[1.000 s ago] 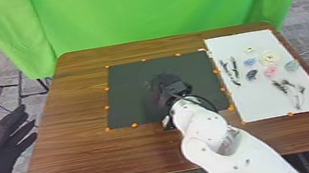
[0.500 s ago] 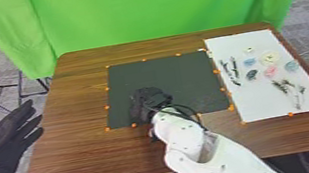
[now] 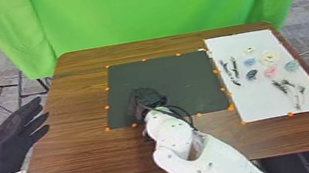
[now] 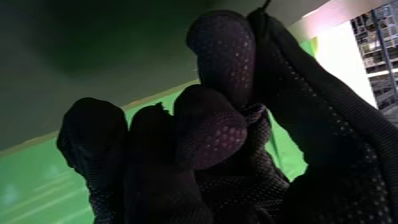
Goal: Arrange flowers
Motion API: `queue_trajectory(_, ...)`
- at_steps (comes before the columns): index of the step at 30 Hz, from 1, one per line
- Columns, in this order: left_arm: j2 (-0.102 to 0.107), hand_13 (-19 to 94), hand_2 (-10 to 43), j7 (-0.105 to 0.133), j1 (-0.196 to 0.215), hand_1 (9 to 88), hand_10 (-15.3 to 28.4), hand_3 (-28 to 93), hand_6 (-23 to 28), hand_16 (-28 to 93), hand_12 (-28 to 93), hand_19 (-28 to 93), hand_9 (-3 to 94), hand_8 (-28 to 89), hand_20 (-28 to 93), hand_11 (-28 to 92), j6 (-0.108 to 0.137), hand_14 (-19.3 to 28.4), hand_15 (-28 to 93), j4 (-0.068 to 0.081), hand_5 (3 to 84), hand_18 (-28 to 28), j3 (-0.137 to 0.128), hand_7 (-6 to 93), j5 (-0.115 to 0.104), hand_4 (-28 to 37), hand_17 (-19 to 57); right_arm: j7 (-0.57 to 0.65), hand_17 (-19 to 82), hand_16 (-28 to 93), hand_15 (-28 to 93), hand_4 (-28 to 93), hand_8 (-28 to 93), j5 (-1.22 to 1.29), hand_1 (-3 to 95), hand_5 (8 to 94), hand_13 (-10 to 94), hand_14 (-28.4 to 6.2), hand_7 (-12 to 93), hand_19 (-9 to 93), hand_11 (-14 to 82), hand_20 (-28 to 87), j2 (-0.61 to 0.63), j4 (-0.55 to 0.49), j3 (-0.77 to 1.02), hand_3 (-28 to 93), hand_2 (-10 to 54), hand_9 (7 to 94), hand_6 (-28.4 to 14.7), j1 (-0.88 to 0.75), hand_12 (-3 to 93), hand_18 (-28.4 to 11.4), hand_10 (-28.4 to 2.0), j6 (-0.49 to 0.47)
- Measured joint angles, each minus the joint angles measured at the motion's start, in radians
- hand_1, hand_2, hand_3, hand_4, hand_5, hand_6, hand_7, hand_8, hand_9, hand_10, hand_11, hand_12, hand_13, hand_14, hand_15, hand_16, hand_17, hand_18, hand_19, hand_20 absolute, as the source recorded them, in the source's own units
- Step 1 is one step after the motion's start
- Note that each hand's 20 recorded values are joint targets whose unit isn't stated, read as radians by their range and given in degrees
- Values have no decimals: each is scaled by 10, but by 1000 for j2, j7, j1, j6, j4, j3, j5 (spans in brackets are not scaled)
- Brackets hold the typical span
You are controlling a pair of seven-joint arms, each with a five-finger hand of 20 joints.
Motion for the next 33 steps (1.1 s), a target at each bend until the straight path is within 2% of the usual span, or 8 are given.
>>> queue_trajectory(4, 4, 141, -95, -3, -7, 251, 89, 681, 12, 79, 203, 331, 191, -95, 109, 120, 0, 112, 175, 1, 251, 168, 4, 182, 0, -254, -97, 3, 533, 405, 835, -185, 103, 11, 322, 869, 863, -62, 430, 932, 584, 661, -12, 2, 8, 849, -18, 916, 30, -1, 466, -225, -69, -22)
queue_trajectory(10, 5, 141, -95, -6, -9, 251, 90, 682, 13, 79, 203, 332, 191, -95, 109, 120, 0, 112, 176, 3, 251, 168, 7, 182, 0, -252, -98, 4, 526, 410, 826, -188, 1, 18, 309, 876, 856, -67, 433, 932, 568, 660, -14, 2, 8, 848, -25, 919, 24, -3, 467, -226, -71, -40)
queue_trajectory(16, 3, 141, -95, -6, -10, 250, 89, 682, 13, 78, 203, 333, 190, -95, 108, 120, 0, 112, 176, 3, 251, 169, 7, 182, 1, -252, -98, -1, 503, 412, 827, -208, 32, 5, 310, 860, 836, -74, 420, 932, 571, 652, -17, 1, 13, 833, -48, 896, 19, -3, 474, -228, -78, -67)
queue_trajectory(21, 1, 141, -95, -6, -9, 251, 90, 683, 13, 78, 202, 333, 191, -95, 108, 121, 1, 112, 176, 3, 251, 169, 8, 182, 1, -251, -98, -6, 494, 413, 827, -227, -80, -4, 293, 855, 829, -74, 441, 932, 574, 646, -17, -1, 14, 811, -64, 888, 18, -1, 470, -226, -81, -84)
queue_trajectory(33, -13, 142, -93, -5, -5, 249, 90, 688, 13, 77, 201, 335, 191, -96, 108, 121, 3, 113, 176, 3, 252, 169, 6, 184, 2, -253, -99, -13, 495, 401, 818, -261, -92, -12, 206, 859, 831, -72, 419, 932, 556, 634, -15, -16, 22, 777, -67, 894, 15, 1, 455, -223, -80, -130)
